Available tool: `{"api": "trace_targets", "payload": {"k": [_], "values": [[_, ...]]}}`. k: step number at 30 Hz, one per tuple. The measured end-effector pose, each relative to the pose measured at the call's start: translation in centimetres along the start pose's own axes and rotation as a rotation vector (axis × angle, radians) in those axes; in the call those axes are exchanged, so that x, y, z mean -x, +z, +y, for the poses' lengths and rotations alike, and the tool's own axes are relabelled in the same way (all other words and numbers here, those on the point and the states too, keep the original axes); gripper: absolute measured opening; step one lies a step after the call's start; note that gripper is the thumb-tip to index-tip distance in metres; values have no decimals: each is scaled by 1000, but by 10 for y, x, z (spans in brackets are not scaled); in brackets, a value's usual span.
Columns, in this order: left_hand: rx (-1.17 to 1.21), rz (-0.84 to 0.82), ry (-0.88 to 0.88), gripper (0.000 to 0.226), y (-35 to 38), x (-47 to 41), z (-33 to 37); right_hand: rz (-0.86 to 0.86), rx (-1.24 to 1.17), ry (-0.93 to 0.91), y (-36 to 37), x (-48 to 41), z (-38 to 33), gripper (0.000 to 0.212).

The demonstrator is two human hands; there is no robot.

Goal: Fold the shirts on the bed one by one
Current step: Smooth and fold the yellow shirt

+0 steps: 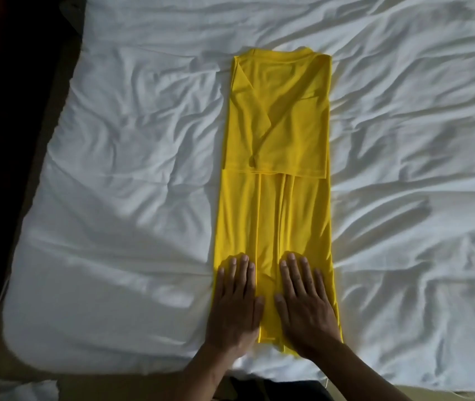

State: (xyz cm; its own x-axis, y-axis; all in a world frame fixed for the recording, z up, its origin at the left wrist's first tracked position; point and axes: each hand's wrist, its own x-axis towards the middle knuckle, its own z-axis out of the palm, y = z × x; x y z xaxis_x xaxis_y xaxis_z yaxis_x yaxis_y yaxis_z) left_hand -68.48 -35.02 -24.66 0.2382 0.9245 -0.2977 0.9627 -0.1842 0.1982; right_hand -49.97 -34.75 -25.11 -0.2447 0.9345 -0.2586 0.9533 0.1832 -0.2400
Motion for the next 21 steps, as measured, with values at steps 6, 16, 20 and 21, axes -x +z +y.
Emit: {"api": "trace_targets", "payload": {"k": [6,16,20,21], "values": [[7,-14,99,65,9,54,-6,27,-38,6,19,67,-21,66],[-59,56,280,60,-19,67,-18,126,-54,-55,-7,93,-9,82],[-145,15,323,40,-32,51,-18,95,83,-162,-8,78,14,70],[-160,31,332,31,-33,48,-18,89,97,-192,-9,74,17,67]]}}
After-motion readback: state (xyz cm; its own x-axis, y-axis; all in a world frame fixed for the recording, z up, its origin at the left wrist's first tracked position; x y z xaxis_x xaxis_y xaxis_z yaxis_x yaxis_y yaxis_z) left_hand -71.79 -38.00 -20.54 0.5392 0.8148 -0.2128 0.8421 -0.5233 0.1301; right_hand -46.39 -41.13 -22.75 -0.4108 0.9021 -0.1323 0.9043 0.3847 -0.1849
